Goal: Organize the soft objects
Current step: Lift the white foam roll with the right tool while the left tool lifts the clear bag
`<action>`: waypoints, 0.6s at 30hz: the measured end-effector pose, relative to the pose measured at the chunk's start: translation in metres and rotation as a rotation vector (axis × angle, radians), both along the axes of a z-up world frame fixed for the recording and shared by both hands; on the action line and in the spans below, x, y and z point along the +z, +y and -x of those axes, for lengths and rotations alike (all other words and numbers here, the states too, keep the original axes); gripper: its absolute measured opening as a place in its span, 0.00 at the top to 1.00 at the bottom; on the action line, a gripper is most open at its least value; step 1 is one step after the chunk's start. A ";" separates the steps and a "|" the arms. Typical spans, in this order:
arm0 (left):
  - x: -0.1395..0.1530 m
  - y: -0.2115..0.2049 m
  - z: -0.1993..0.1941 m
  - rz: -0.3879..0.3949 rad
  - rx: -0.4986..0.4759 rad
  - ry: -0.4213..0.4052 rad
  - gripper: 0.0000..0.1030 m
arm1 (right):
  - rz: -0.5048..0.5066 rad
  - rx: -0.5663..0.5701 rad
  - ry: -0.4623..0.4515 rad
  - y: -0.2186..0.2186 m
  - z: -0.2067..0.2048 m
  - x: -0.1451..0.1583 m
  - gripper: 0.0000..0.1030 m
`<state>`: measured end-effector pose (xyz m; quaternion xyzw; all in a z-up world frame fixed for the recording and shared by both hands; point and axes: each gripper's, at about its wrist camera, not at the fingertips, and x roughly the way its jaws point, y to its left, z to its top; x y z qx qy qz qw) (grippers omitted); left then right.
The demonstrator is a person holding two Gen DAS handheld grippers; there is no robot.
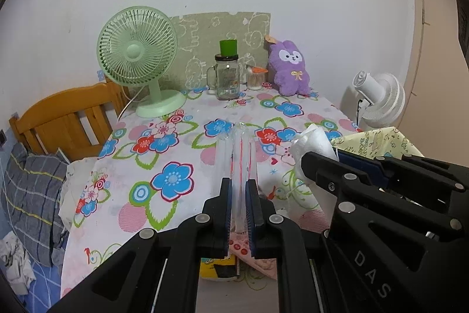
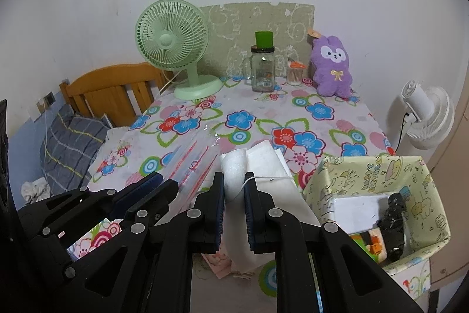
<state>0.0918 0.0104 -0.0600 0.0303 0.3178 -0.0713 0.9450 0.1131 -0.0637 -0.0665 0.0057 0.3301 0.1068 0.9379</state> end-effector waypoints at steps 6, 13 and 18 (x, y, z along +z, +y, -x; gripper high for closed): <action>0.010 -0.015 0.002 0.002 -0.011 -0.015 0.94 | 0.009 -0.010 -0.021 -0.014 0.005 0.010 0.85; 0.021 -0.037 0.003 -0.016 -0.019 -0.034 0.94 | 0.011 -0.020 -0.041 -0.037 0.008 0.021 0.85; 0.025 -0.053 0.004 -0.023 -0.032 -0.044 0.94 | 0.021 -0.027 -0.050 -0.051 0.010 0.026 0.85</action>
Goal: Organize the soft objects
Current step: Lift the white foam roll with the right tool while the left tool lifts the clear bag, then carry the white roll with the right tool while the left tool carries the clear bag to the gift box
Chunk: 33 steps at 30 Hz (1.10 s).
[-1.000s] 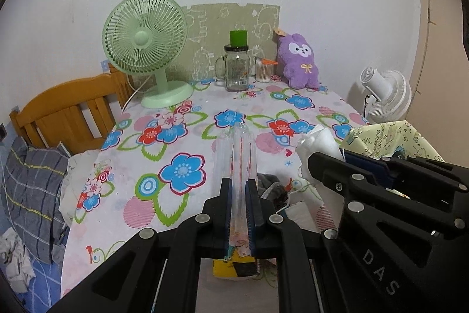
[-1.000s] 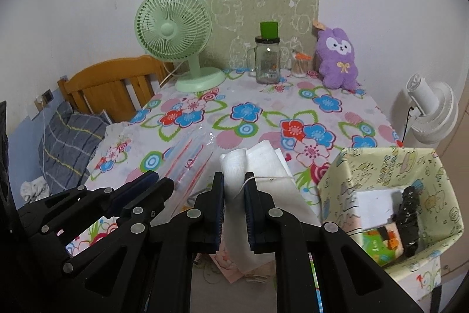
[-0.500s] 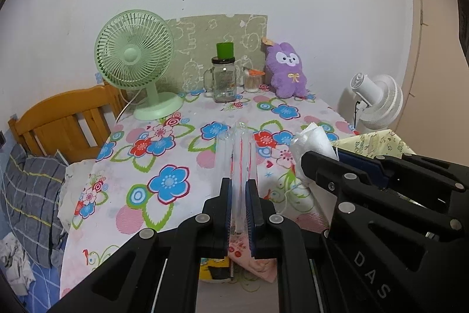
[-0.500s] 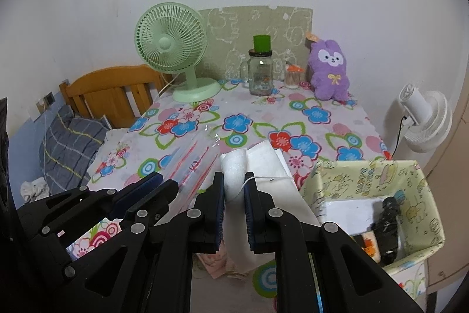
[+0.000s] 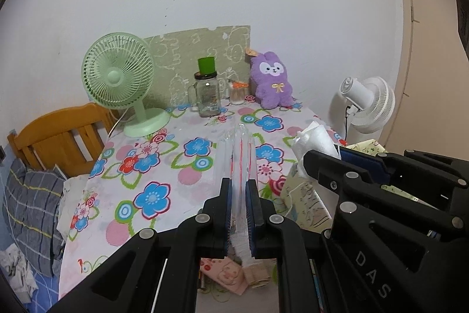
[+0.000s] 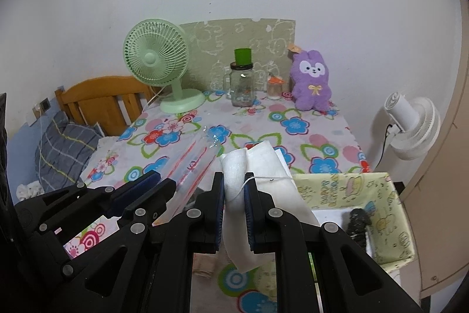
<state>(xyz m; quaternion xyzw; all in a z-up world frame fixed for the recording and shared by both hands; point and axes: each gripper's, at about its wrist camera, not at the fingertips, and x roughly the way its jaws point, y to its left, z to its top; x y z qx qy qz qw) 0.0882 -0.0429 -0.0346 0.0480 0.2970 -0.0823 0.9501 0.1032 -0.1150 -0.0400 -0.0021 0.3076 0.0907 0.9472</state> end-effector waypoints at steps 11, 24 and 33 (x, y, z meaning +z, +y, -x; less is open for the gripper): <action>0.005 -0.035 -0.002 0.018 -0.034 -0.012 0.94 | 0.001 -0.038 -0.022 -0.036 0.004 0.007 0.85; 0.001 -0.073 -0.003 0.026 -0.077 -0.010 0.94 | -0.004 -0.083 -0.023 -0.074 0.007 0.004 0.85; -0.005 -0.099 -0.006 0.028 -0.118 0.003 0.94 | -0.020 -0.114 -0.014 -0.102 0.011 -0.004 0.85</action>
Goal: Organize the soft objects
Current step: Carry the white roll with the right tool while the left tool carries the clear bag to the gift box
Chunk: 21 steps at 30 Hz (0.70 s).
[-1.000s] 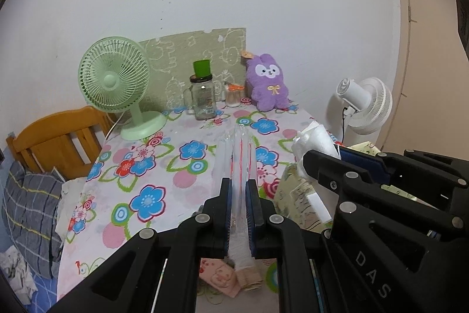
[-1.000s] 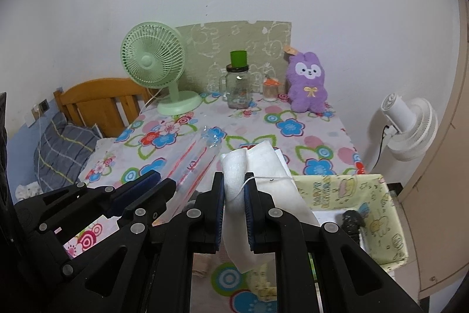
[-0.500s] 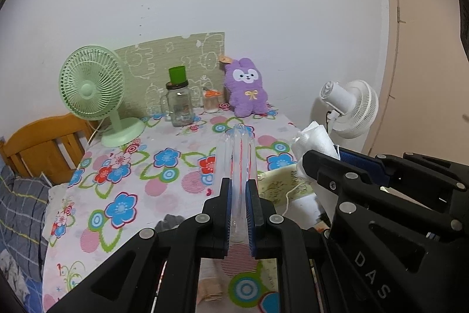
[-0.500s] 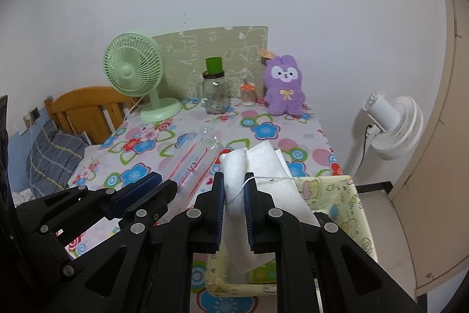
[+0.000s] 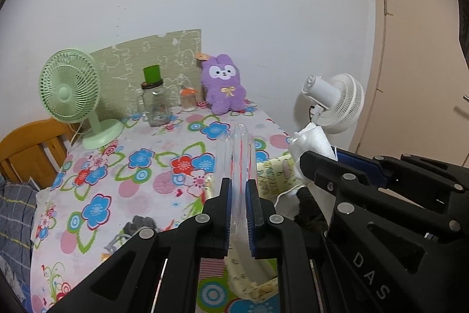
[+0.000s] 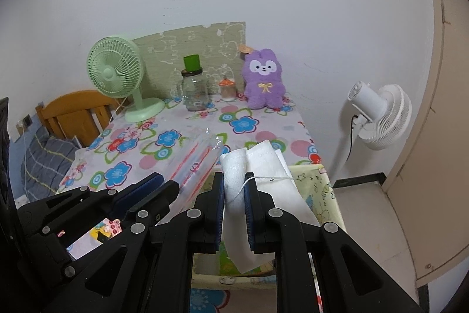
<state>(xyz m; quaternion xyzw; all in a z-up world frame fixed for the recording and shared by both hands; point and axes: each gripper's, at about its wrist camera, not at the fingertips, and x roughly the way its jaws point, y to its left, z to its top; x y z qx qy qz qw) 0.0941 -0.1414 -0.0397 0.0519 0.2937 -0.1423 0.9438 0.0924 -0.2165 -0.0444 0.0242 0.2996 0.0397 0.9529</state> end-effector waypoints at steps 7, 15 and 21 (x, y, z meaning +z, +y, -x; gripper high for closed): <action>-0.008 -0.020 -0.004 -0.004 -0.032 0.005 0.93 | -0.013 -0.022 0.002 -0.019 -0.001 -0.007 0.85; -0.028 -0.039 -0.018 -0.007 -0.065 0.059 0.93 | -0.032 -0.054 0.055 -0.040 -0.012 -0.029 0.85; -0.041 -0.046 -0.028 -0.032 -0.067 0.091 0.90 | -0.050 -0.066 0.095 -0.048 -0.023 -0.044 0.85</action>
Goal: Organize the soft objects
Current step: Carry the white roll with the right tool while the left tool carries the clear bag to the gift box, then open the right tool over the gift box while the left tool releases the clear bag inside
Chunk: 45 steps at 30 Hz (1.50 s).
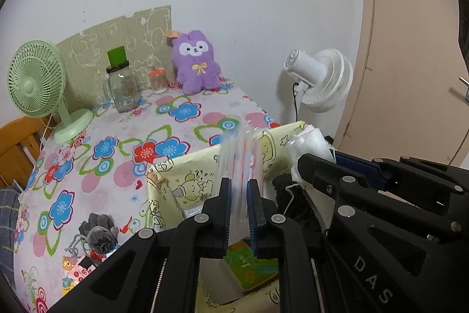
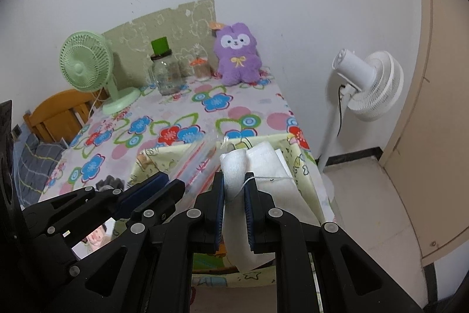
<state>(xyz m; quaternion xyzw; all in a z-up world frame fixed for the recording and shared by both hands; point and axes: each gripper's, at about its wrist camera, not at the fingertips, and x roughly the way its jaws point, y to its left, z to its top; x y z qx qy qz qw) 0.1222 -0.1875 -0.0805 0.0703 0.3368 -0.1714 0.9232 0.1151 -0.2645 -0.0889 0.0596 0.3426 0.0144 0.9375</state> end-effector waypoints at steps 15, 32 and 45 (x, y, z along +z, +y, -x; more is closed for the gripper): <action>-0.015 0.007 -0.013 -0.065 0.037 0.040 0.38 | -0.048 0.026 0.065 0.004 -0.023 -0.023 0.61; 0.002 0.023 0.000 -0.022 0.031 0.041 0.04 | -0.035 0.001 0.020 0.015 -0.006 -0.005 0.14; 0.014 0.042 0.021 -0.012 0.044 0.008 0.00 | -0.008 0.009 -0.018 0.036 0.014 0.008 0.10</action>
